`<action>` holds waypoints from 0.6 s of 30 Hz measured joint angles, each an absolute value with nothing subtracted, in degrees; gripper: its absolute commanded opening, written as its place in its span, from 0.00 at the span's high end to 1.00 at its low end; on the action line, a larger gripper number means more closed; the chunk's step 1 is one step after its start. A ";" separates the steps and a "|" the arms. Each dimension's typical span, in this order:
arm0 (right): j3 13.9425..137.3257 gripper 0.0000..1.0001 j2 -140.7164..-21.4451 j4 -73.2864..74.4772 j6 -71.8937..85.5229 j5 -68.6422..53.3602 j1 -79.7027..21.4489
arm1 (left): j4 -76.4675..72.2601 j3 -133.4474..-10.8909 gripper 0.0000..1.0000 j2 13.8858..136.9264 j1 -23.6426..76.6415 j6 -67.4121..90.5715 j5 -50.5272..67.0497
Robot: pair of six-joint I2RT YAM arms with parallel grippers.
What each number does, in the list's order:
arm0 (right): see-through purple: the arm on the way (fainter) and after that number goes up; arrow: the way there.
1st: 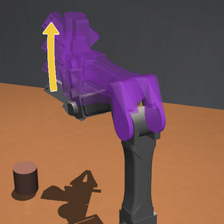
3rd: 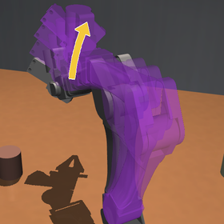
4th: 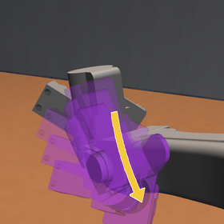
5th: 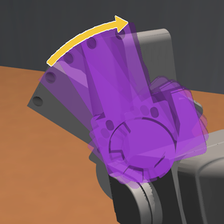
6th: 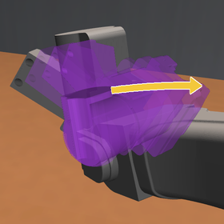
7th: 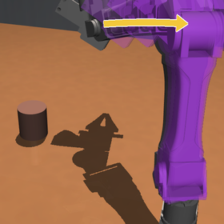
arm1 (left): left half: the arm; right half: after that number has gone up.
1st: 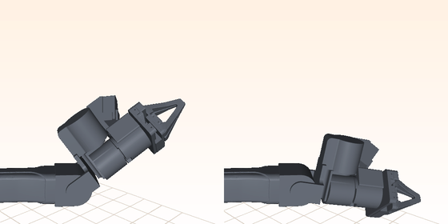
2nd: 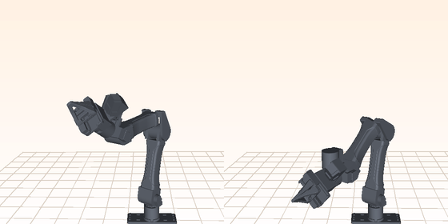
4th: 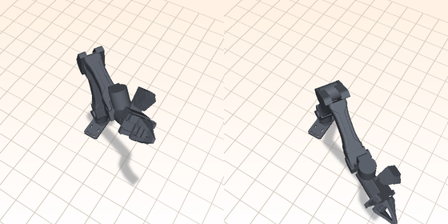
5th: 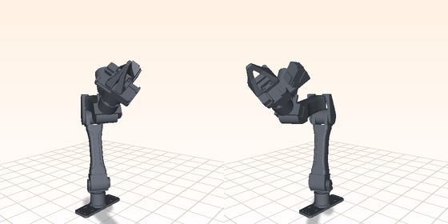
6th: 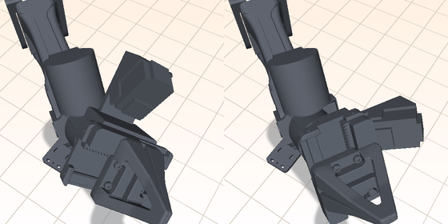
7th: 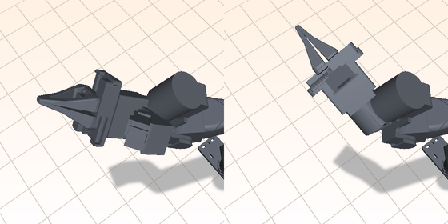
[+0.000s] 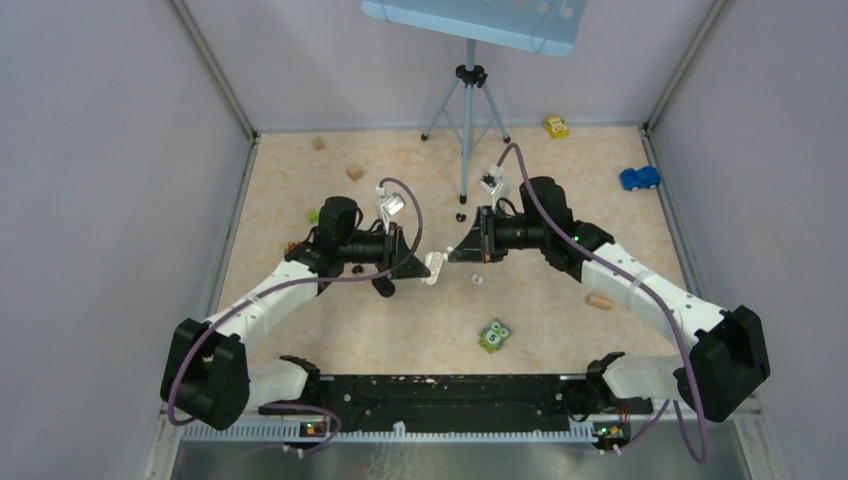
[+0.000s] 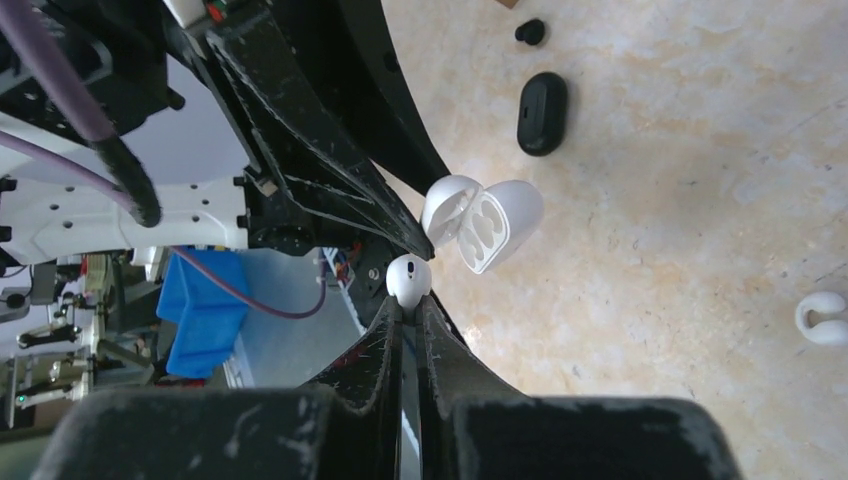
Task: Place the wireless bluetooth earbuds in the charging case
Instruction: Insert the right earbud into the right side groove of the charging case.
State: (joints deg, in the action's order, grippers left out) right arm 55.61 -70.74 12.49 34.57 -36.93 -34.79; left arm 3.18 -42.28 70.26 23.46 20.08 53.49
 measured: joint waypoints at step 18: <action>57.91 1.00 -78.54 14.83 32.29 -34.48 -39.68 | 8.32 -45.76 1.00 70.78 23.70 19.49 56.03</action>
